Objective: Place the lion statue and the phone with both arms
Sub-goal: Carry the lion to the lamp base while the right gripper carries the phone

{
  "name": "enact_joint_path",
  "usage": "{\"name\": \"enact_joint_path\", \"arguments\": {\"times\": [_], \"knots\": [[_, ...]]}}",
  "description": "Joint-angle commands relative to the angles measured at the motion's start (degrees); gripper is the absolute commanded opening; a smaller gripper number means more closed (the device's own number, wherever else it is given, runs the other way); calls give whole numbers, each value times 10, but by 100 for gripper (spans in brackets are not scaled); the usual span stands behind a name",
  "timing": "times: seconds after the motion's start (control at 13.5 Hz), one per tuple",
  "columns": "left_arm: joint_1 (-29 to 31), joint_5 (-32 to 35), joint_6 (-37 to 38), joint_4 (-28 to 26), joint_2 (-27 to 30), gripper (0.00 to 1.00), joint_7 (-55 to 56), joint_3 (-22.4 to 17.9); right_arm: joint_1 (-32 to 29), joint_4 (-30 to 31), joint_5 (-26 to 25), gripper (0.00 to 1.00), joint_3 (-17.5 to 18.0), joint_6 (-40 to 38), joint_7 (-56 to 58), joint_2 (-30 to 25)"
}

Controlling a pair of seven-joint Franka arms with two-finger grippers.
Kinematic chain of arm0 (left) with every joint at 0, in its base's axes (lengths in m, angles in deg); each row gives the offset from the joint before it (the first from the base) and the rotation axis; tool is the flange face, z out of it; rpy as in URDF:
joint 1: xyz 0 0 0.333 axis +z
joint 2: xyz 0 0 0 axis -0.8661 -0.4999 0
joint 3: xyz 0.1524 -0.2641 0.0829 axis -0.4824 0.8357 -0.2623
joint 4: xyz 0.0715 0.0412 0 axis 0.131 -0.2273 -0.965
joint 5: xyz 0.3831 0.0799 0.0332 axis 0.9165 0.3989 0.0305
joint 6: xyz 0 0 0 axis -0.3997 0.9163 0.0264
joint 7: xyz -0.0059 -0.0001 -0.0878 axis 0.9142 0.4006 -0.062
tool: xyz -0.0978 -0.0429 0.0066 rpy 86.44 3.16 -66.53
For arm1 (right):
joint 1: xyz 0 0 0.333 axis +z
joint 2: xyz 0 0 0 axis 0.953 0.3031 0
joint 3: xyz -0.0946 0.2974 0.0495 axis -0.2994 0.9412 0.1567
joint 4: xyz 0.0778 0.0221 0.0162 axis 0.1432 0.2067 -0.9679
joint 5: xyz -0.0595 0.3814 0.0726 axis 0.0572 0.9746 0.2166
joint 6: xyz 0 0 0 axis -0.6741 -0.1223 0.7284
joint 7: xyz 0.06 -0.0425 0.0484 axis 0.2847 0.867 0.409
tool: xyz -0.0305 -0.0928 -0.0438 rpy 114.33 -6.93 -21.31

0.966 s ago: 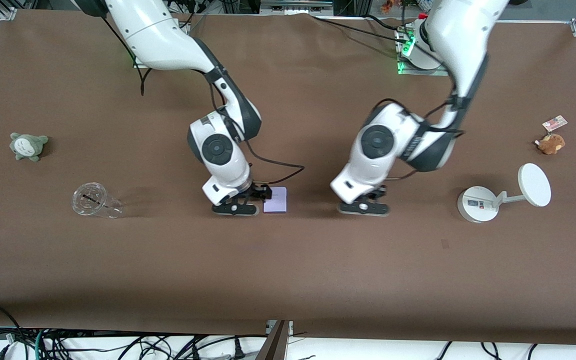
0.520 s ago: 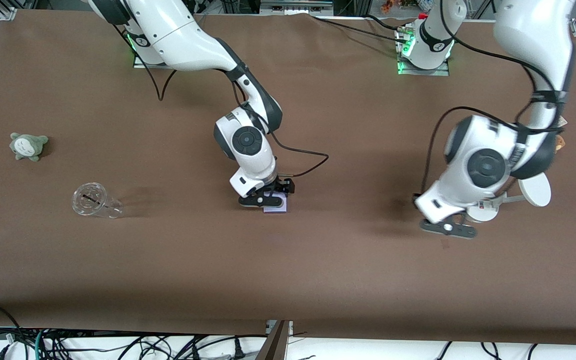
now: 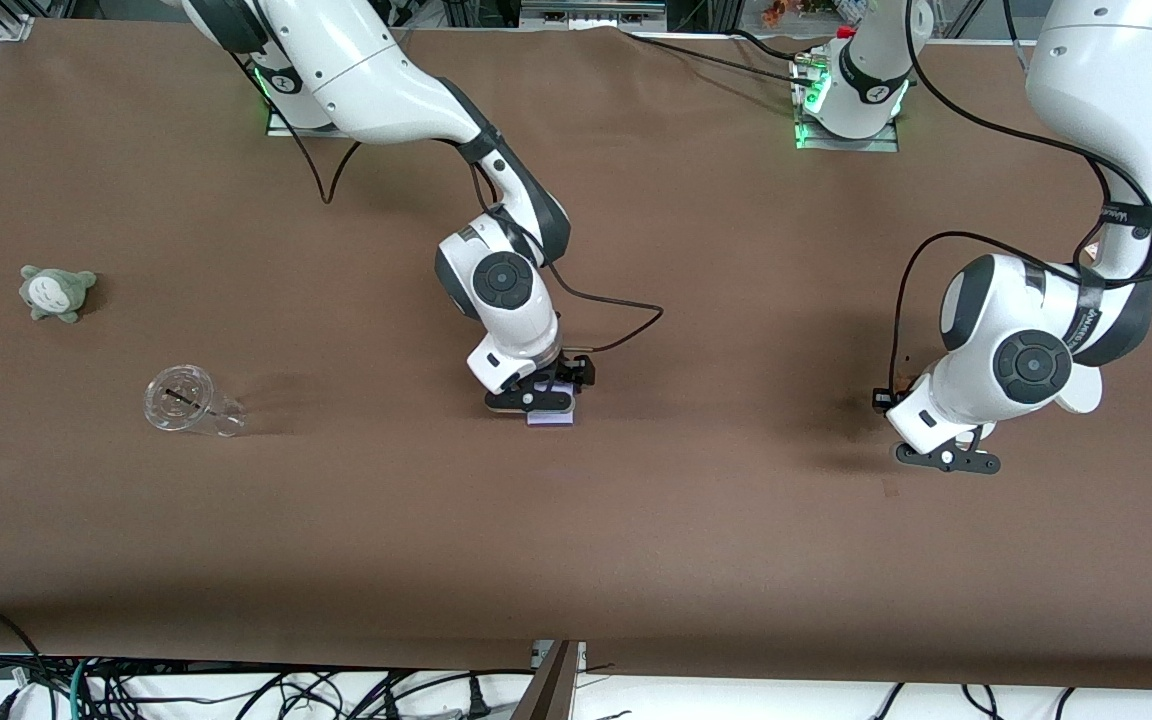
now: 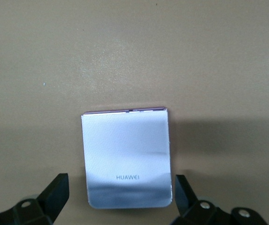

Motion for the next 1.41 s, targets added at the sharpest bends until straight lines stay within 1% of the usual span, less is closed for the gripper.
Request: {"name": "enact_joint_path", "arguments": {"times": [0.0, 0.07, 0.3, 0.37, 0.45, 0.52, 0.59, 0.67, 0.74, 0.82, 0.97, 1.11, 1.26, 1.34], "knots": [[31, 8, -105, -77, 6, 17, -4, 10, 6, -13, -10, 100, -6, 14, -3, 20], [32, 8, -126, -89, 4, 18, -4, 9, 6, -13, -16, 100, -6, 14, -4, 21], [33, 9, -128, -89, 2, 23, -4, 9, 6, -13, -17, 100, -6, 21, -3, 24], [33, 9, -128, -89, 2, 23, -4, 9, 6, -13, -17, 100, -6, 22, -4, 24], [33, 9, -128, -89, 2, 37, -4, 9, 6, -13, -17, 96, -6, 26, -4, 24], [33, 8, -127, -87, 2, 99, 2, 9, 6, -13, -17, 90, -6, 33, -2, 24], [33, 9, -125, -85, 2, 100, 3, 9, 6, -13, -17, 82, -6, 35, -2, 24], [33, 8, -123, -84, 3, 100, 5, 9, 6, -13, -18, 69, -6, 36, -1, 25], [33, 9, -123, -83, 7, 100, 5, 9, 5, -13, -18, 47, -6, 37, 2, 25], [33, 9, -122, -81, 12, 100, 4, 10, 5, -13, -18, 45, -8, 36, 4, 24], [32, 9, -91, -78, 38, 100, 4, 11, -1, -14, -18, 45, -14, 27, 23, 11], [27, 9, -35, -53, 64, 100, 2, 12, -14, -14, -15, 45, -30, -22, 61, -16], [27, 8, 25, -16, 95, 100, -2, 14, -52, -8, -8, 45, -31, -58, 120, -50], [27, 7, 42, -6, 111, 100, -3, 15, -68, -1, -6, 45, -31, -85, 143, -67]]}}
